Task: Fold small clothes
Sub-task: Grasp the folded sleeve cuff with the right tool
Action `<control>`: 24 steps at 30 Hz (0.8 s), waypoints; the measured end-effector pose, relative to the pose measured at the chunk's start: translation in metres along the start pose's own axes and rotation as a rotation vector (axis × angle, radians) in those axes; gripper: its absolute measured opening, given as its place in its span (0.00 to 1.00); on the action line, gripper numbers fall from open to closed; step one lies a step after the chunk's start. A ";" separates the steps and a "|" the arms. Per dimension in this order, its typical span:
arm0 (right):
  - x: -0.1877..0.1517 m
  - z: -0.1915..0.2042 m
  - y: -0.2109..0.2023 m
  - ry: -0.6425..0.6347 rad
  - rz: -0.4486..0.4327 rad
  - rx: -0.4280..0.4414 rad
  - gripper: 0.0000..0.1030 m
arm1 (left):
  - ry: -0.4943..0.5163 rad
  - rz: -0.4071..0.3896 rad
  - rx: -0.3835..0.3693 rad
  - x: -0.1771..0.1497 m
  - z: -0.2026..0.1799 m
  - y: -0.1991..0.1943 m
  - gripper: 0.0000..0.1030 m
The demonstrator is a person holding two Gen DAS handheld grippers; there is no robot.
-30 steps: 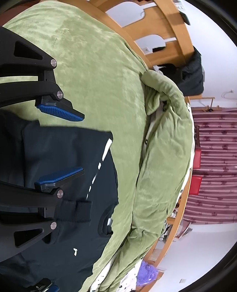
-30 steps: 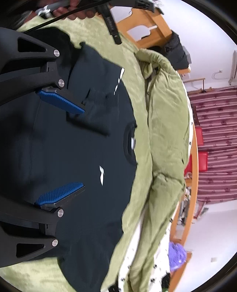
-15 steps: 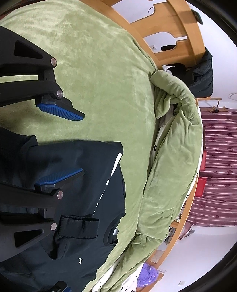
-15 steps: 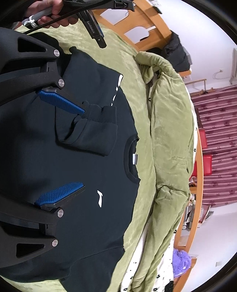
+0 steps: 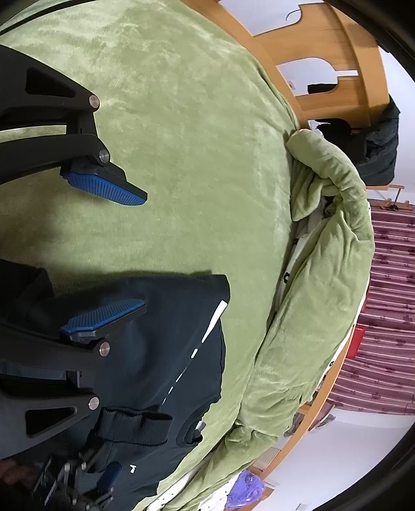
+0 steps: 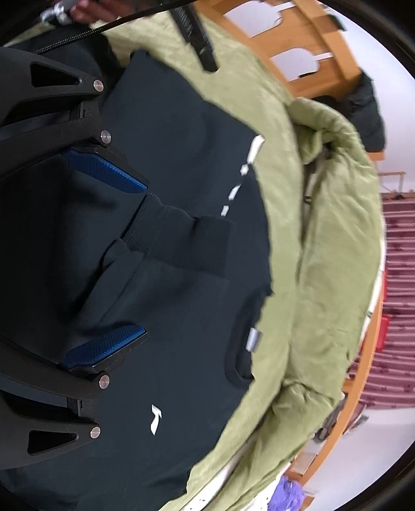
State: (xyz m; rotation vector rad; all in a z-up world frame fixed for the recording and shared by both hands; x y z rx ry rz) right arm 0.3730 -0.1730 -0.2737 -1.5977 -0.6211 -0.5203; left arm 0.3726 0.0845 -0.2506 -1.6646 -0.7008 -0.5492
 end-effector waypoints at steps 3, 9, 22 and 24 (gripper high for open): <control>-0.004 0.007 0.024 -0.022 0.034 -0.021 0.82 | -0.010 0.007 -0.009 -0.001 0.002 0.003 0.57; -0.011 0.013 0.052 -0.072 0.087 -0.091 0.85 | 0.006 0.003 -0.019 -0.001 -0.004 0.004 0.57; 0.021 -0.087 -0.023 0.127 -0.087 -0.080 0.16 | -0.005 -0.002 -0.068 0.005 -0.030 -0.013 0.57; 0.017 -0.110 -0.031 0.162 -0.086 -0.069 0.16 | 0.001 -0.010 -0.064 0.007 -0.037 -0.018 0.57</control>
Point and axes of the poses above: each gripper's, at about its wrist camera, not at the fingertips, and y roughly the way its jaws point, z to its left, x to its top, the point moved 10 cm from there along y, roughly the way its jaws point, and after that the axes turned 9 degrees about -x, right-handed, at the moved point
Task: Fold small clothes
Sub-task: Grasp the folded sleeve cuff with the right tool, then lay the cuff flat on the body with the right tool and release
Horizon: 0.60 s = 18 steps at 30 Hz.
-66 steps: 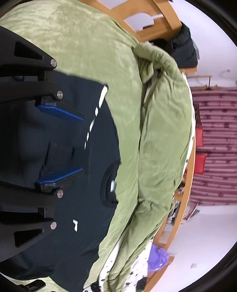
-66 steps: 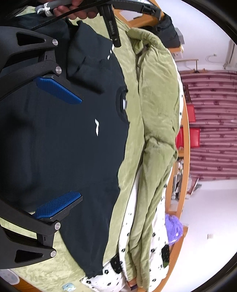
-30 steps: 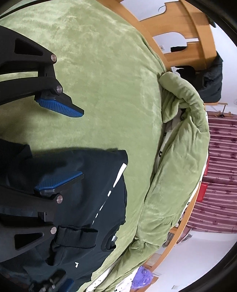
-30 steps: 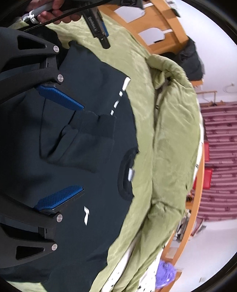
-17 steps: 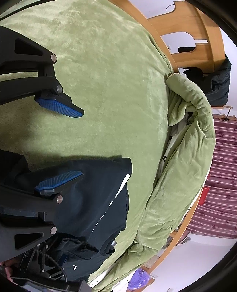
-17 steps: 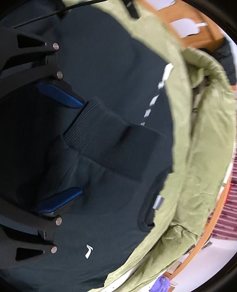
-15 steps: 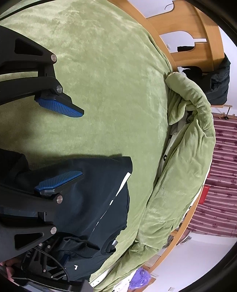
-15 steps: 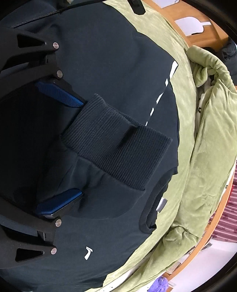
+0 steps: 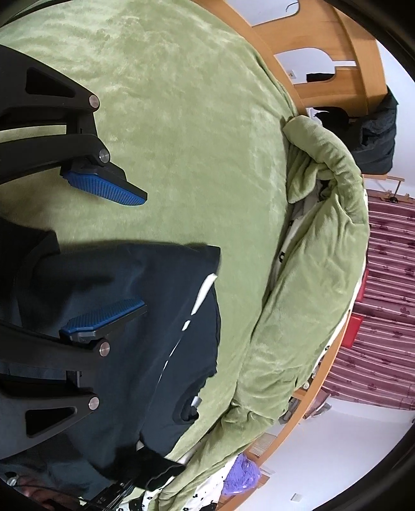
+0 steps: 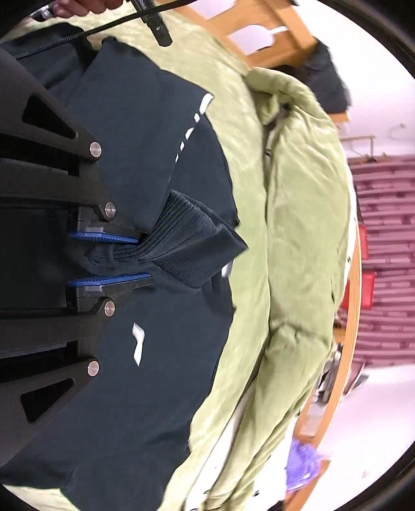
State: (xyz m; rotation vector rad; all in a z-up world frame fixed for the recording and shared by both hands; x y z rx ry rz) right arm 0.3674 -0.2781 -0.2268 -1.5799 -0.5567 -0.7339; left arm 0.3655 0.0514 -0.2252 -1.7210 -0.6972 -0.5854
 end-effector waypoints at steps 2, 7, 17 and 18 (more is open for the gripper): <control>-0.004 -0.026 -0.006 0.029 0.007 -0.006 0.17 | 0.004 -0.005 0.000 0.001 -0.007 -0.003 0.57; -0.024 -0.065 0.002 0.115 0.085 0.009 0.24 | 0.036 -0.012 0.010 0.000 -0.029 -0.006 0.57; -0.058 -0.107 0.022 0.158 0.142 -0.031 0.60 | 0.082 -0.004 0.028 -0.004 -0.051 0.001 0.57; -0.060 -0.111 0.026 0.167 0.156 -0.031 0.62 | 0.085 0.000 0.032 -0.004 -0.052 0.003 0.57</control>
Point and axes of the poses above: each gripper's, at about its wrist camera, not at the fingertips, and y roughly the way its jaws point, z to its left, x to its top, the point moved 10 cm from there along y, roughly the way its jaws point, and after that the axes turned 9 degrees about -x, right-handed, at the moved point
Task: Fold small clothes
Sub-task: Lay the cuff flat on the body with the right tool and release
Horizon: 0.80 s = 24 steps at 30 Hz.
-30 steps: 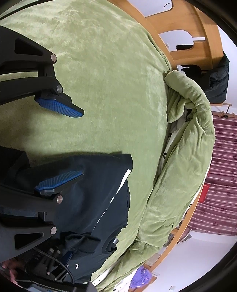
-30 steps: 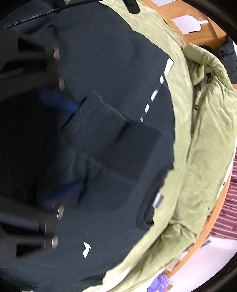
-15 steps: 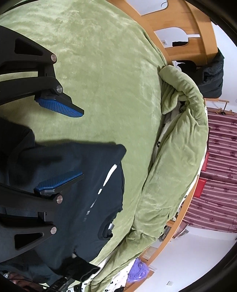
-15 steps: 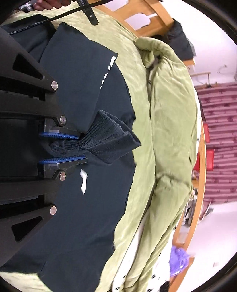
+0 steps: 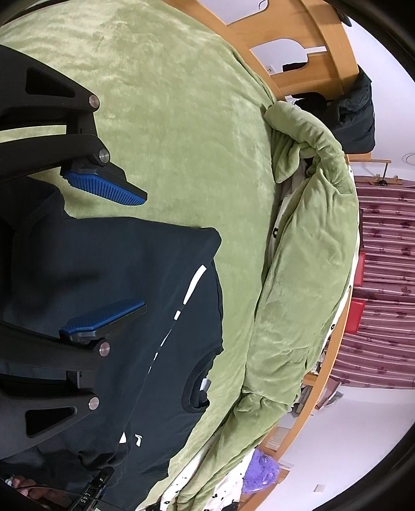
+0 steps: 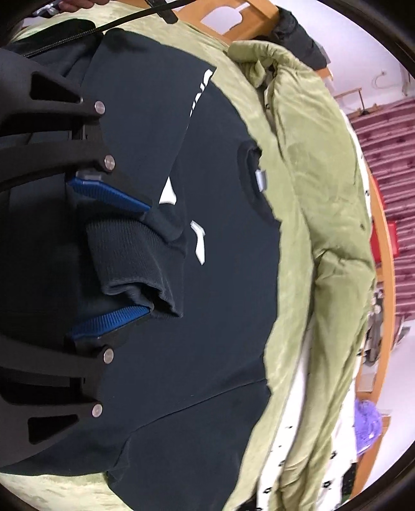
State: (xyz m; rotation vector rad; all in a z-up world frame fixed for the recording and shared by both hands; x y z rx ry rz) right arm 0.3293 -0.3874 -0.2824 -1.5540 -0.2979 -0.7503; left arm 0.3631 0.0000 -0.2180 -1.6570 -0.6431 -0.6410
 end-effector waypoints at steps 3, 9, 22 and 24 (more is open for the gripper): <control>-0.006 -0.006 0.016 0.032 0.055 0.002 0.64 | 0.009 0.008 0.007 -0.002 -0.001 0.004 0.57; -0.003 -0.006 0.027 0.008 0.058 0.003 0.16 | 0.005 0.039 0.011 -0.009 0.001 0.015 0.57; 0.026 -0.038 0.003 0.009 -0.062 -0.028 0.11 | 0.005 0.065 0.007 -0.018 0.000 0.022 0.57; 0.012 -0.042 0.023 -0.019 0.012 -0.084 0.14 | 0.008 0.071 0.012 -0.020 -0.001 0.024 0.57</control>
Point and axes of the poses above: each gripper's, at about its wrist camera, not at the fingertips, and y roughly the way its jaws point, z to its left, x to its top, the point moved 10 cm from there along y, roughly the way its jaws point, and after that the axes turned 9 degrees about -x, right-handed, at the moved point
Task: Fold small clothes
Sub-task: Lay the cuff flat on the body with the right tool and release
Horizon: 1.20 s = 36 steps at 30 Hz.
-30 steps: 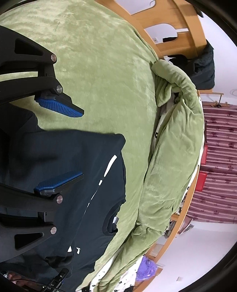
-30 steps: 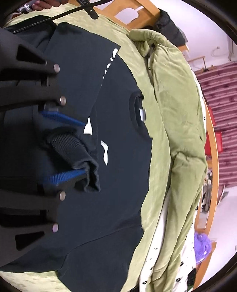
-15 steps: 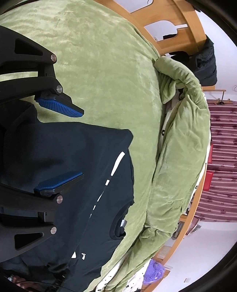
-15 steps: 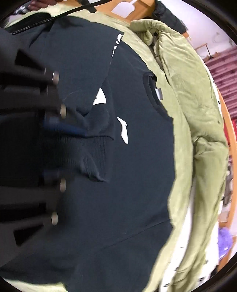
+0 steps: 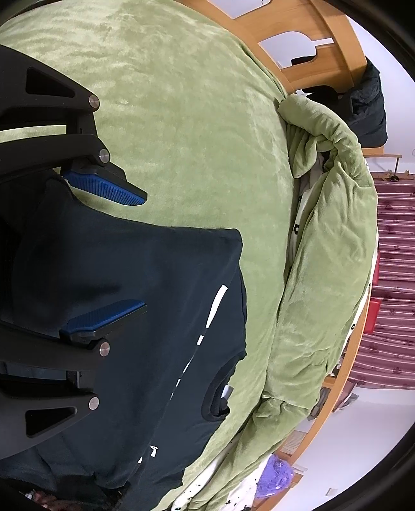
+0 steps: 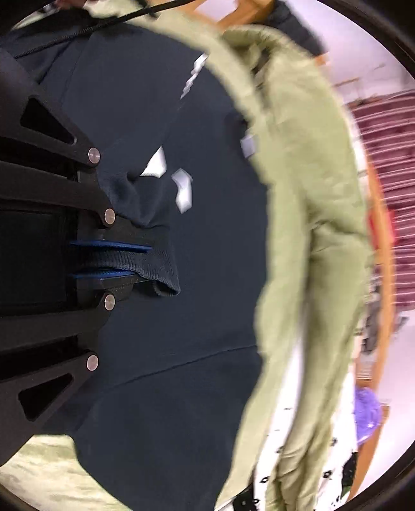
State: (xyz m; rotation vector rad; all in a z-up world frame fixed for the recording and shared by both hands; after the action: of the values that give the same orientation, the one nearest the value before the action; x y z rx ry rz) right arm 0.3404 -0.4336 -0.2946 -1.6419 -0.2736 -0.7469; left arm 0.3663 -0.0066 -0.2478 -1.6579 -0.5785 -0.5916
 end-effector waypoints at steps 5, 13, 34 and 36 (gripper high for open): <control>-0.009 -0.014 0.007 0.000 0.040 -0.080 0.23 | 0.006 0.003 0.008 0.000 -0.001 0.001 0.57; -0.013 -0.017 0.001 0.041 0.064 -0.012 0.47 | -0.009 -0.009 0.009 0.002 0.007 -0.002 0.57; -0.004 -0.028 -0.006 0.078 0.002 -0.038 0.13 | -0.045 0.006 0.014 0.000 0.026 0.001 0.57; -0.014 -0.028 0.005 0.048 0.049 -0.082 0.19 | -0.050 0.010 0.010 -0.001 0.026 0.002 0.57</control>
State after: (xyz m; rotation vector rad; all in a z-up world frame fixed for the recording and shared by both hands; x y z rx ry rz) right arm 0.3242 -0.4577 -0.3059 -1.6995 -0.1703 -0.7680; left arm 0.3685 0.0192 -0.2539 -1.6690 -0.6084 -0.5406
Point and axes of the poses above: each gripper's, at about its wrist camera, not at the fingertips, and y roughly the way its jaws point, z to its left, x to its top, the point moved 10 cm from there along y, roughly the way its jaws point, and after that the axes turned 9 degrees about -x, right-handed, at the moved point
